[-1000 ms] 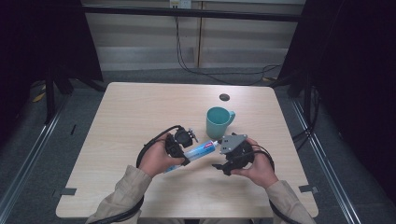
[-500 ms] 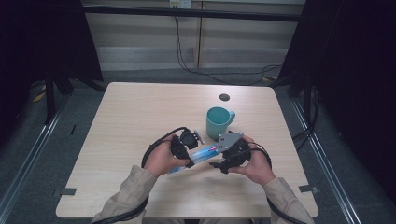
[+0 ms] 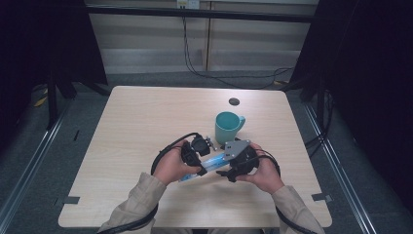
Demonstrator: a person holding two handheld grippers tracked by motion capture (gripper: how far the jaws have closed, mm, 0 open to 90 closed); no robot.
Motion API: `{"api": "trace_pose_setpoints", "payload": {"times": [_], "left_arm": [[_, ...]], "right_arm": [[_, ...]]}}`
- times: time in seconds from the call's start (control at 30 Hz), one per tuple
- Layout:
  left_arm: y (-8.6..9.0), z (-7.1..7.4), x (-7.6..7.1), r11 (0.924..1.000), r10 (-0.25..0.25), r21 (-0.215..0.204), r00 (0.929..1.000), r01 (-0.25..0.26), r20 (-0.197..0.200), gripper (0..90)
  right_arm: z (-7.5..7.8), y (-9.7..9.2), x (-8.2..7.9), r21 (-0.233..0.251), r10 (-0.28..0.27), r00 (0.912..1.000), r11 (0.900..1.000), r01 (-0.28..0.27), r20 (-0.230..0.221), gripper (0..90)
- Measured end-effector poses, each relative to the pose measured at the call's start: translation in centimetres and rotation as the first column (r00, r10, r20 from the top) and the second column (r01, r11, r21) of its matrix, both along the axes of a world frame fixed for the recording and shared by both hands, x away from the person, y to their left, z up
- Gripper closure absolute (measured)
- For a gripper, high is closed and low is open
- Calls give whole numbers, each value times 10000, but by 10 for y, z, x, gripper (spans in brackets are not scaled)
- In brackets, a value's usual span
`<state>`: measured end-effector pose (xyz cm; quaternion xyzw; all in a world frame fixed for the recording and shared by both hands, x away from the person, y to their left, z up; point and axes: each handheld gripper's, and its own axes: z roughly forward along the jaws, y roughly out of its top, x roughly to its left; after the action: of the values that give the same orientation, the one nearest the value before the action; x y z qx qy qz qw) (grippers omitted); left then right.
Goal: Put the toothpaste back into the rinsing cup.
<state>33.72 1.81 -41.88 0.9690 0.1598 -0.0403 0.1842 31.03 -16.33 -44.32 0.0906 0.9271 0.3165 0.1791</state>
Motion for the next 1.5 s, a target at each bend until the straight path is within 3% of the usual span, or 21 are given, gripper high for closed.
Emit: {"api": "trace_pose_setpoints", "payload": {"times": [0.53,0.63,0.73,0.9,1.03,1.07,1.1,1.23,1.33,1.37,1.4,1.5], "left_arm": [[-5,1,-1,9995,-160,-278,9998,164,123,728],[-5,2,0,9993,-162,-345,9998,165,78,729],[-4,4,0,9991,-251,-329,9996,255,124,727],[-5,5,0,9985,-280,-455,9993,292,261,699],[-3,3,1,9957,-377,-831,9983,413,440,641],[-3,3,0,9948,-464,-875,9969,519,632,625],[-2,3,-1,9944,-362,-956,9958,442,838,585],[1,7,0,9933,-52,-1147,9948,169,1018,495],[7,12,0,9900,175,-1408,9926,-5,1201,374],[7,12,0,9900,175,-1408,9926,-5,1201,352],[11,15,0,9898,253,-1421,9901,-54,1384,337],[17,17,2,9907,324,-1358,9878,-115,1525,295]], "right_arm": [[-2,1,2,76,557,9984,9984,-558,127,311],[-2,1,2,-132,660,9976,9977,-657,208,329],[-2,1,2,-474,797,9967,9957,-790,129,437],[-2,2,2,-924,908,9946,9912,-951,-500,598],[2,2,1,-1154,745,9959,9901,-800,-514,669],[3,1,1,-1185,708,9950,9898,-789,-710,678],[3,1,1,-1155,633,9954,9907,-713,-714,690],[6,-2,3,-941,344,9952,9946,-430,-917,707],[6,-6,4,-1169,132,9949,9928,-249,-1002,709],[5,-9,4,-1334,101,9962,9908,-216,-866,709],[5,-11,4,-1363,59,9949,9905,-197,-1005,709],[6,-16,5,-1264,-49,9951,9919,-77,-991,709]]}}
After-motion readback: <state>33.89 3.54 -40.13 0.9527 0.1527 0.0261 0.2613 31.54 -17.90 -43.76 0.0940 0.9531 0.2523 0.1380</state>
